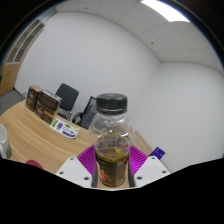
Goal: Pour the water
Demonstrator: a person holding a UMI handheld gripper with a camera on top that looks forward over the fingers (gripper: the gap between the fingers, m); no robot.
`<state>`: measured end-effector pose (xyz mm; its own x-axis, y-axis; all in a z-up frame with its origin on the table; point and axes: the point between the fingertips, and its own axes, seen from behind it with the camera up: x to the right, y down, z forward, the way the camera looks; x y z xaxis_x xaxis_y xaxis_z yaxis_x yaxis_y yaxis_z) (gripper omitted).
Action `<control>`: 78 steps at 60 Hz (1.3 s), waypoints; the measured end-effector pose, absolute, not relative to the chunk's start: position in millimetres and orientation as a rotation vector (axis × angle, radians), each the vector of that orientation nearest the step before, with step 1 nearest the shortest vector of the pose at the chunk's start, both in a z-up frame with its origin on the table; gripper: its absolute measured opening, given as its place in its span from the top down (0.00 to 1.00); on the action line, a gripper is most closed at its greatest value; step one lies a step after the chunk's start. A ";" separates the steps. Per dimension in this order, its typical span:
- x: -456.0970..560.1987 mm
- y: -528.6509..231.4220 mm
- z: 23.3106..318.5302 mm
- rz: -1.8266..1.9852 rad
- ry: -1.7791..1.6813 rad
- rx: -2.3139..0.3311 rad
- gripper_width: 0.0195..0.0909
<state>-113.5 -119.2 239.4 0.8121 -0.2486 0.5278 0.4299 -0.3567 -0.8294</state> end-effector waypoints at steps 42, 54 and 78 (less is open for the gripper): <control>-383.9 -108.2 206.5 -1.785 -1.680 -1.021 0.69; -389.7 -109.8 187.7 -1.792 -1.739 -1.062 0.69; -381.0 -131.3 242.8 -1.044 -0.977 -1.664 0.69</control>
